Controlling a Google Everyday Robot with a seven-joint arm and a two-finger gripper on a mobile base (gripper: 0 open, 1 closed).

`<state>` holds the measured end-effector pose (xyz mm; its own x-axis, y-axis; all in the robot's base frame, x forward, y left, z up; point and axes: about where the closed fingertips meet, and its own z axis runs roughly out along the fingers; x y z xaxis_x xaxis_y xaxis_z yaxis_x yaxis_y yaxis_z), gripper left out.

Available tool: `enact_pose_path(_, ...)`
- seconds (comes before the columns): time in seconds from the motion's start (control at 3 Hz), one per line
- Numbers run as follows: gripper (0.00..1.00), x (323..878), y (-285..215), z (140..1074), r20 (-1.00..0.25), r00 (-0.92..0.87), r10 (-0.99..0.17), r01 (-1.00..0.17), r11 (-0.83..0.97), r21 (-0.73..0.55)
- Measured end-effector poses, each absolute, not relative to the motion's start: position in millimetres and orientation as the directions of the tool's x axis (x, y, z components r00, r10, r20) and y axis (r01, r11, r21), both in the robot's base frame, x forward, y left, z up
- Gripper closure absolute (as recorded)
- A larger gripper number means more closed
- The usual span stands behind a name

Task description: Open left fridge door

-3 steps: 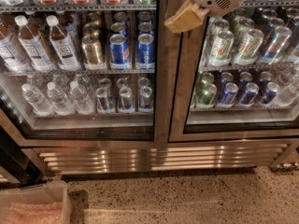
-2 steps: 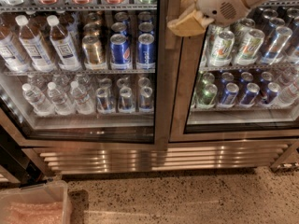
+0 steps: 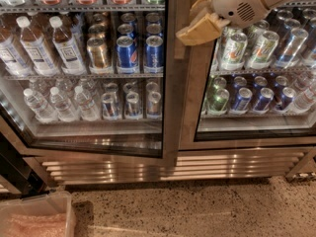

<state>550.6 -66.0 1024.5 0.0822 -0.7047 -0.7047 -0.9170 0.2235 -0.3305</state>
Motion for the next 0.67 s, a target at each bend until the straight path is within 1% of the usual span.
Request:
enact_pose_path(0.33,0.81,527.2,-67.8,1020.9,-0.735,0.094,-0.671,-0.908,0.244,-0.339)
enact_pose_path(0.67,0.58,517.9,-64.8,1021.7,-0.744,0.102,-0.661,-0.906,0.248,-0.345)
